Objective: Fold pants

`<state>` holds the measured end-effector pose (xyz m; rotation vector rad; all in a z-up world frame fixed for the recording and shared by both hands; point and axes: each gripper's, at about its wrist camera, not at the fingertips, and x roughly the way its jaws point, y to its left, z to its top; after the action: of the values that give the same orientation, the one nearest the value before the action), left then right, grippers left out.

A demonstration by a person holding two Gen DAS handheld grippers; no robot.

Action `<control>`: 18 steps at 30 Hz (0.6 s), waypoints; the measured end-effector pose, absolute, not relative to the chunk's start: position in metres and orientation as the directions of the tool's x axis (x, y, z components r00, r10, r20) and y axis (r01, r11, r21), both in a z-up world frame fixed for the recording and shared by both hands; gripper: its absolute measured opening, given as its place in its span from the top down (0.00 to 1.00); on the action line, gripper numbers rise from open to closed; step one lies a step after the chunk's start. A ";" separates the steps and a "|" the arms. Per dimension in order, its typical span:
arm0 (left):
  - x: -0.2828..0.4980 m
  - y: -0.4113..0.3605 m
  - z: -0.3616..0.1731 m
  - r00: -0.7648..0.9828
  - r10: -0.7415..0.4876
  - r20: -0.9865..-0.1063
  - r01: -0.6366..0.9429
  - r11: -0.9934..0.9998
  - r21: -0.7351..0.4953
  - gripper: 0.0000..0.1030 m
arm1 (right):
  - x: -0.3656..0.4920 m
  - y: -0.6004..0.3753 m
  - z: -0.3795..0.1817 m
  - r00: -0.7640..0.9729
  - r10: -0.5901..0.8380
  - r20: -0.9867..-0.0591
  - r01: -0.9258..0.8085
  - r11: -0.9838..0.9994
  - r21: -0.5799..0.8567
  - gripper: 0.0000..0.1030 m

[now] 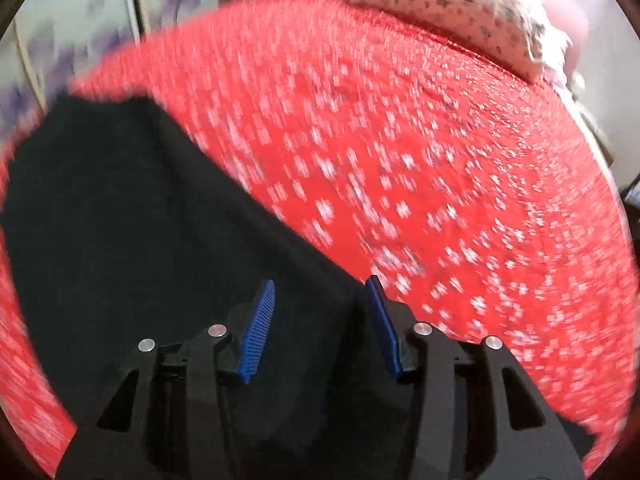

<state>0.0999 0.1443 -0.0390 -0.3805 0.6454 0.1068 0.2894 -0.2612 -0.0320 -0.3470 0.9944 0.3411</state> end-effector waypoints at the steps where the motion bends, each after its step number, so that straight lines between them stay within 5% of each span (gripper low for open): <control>1: 0.100 0.144 -0.039 0.795 -0.020 -0.606 -0.214 0.926 -0.311 0.02 | 0.289 -0.262 -0.037 0.501 0.116 -0.857 -0.441 0.887 -0.138 0.55; 6: 0.103 0.144 -0.040 0.792 -0.017 -0.610 -0.217 0.927 -0.307 0.02 | 0.291 -0.275 -0.043 0.521 0.123 -0.845 -0.384 0.918 -0.103 0.94; 12: 0.103 0.142 -0.041 0.789 -0.013 -0.614 -0.220 0.928 -0.301 0.02 | 0.310 -0.275 -0.049 0.544 0.050 -0.838 -0.299 0.944 -0.138 0.96; 14: 0.103 0.143 -0.041 0.789 -0.014 -0.615 -0.220 0.927 -0.303 0.02 | 0.305 -0.275 -0.043 0.554 0.035 -0.832 -0.259 0.957 -0.132 0.87; 17: 0.104 0.143 -0.042 0.787 -0.015 -0.617 -0.220 0.927 -0.303 0.02 | 0.284 -0.297 -0.027 0.580 0.048 -0.814 -0.184 0.980 -0.073 0.43; 18: 0.104 0.143 -0.042 0.787 -0.015 -0.617 -0.221 0.927 -0.303 0.02 | 0.271 -0.309 -0.018 0.609 0.048 -0.792 -0.150 0.987 -0.056 0.39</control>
<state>0.1039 0.1431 -0.0419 -0.3749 0.6599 0.1136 0.2713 -0.3089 -0.0181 -0.1207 0.9096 0.1147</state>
